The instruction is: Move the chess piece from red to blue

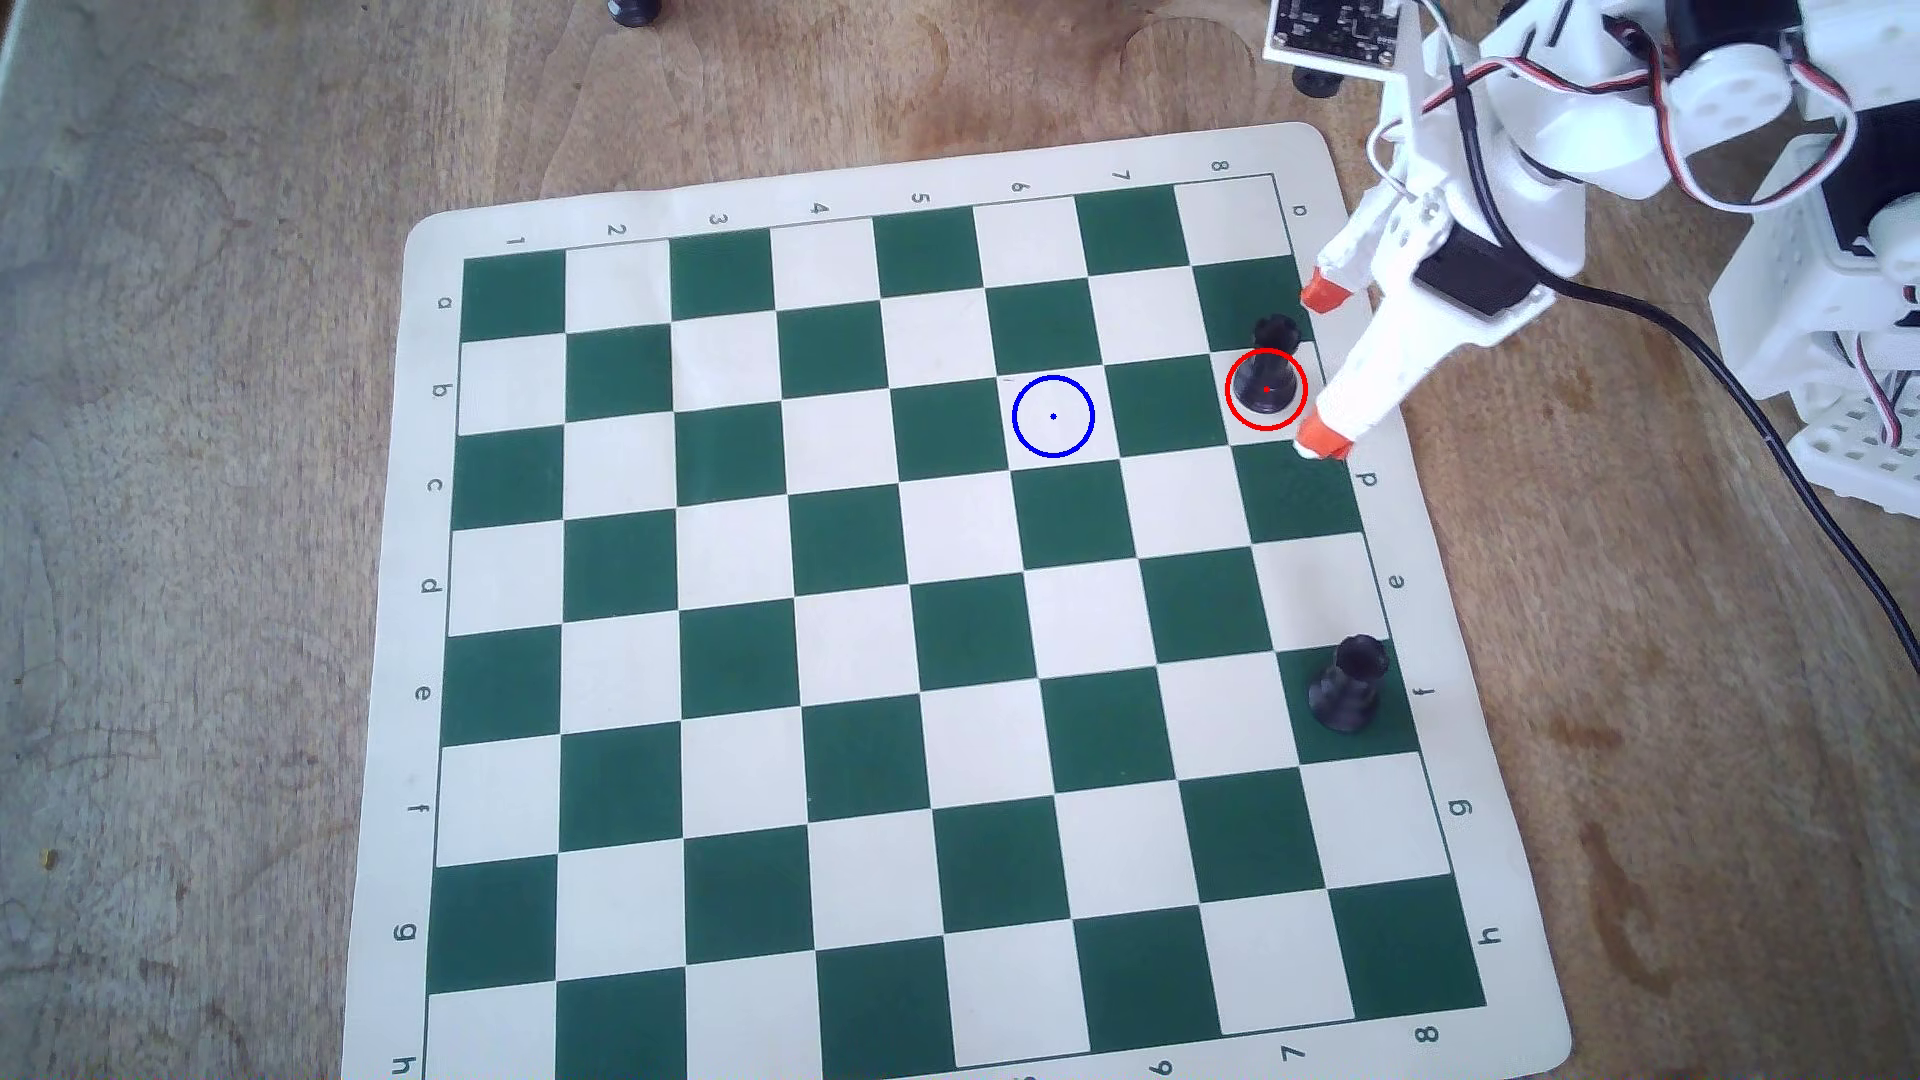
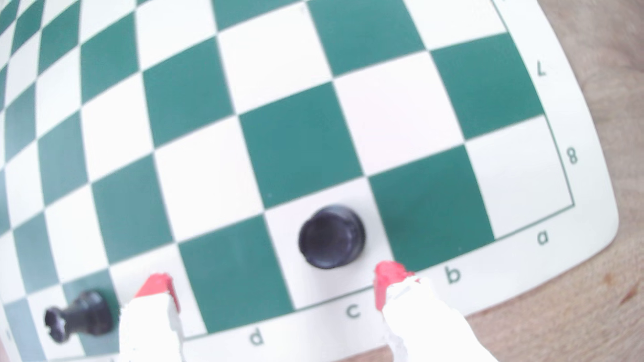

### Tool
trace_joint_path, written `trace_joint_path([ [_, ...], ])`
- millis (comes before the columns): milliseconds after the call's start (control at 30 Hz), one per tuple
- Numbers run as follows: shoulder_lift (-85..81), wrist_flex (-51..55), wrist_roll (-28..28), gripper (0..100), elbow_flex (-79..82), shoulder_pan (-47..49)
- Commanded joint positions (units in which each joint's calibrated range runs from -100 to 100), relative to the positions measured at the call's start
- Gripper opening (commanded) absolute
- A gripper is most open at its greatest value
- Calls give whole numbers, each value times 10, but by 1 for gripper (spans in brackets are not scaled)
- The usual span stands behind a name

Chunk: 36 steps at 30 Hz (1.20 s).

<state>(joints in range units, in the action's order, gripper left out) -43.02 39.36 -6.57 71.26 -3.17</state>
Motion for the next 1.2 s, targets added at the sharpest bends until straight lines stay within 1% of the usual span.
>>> trace_joint_path([
  [0,5,-20,4,32,4,-13],
  [167,14,-53,10,32,34,-16],
  [400,37,-130,-1,32,35,-5],
  [500,81,-166,-1,31,35,-6],
  [600,95,-175,-1,31,35,-8],
  [867,72,-179,-3,24,41,-8],
  [1167,14,-179,-6,23,63,-5],
])
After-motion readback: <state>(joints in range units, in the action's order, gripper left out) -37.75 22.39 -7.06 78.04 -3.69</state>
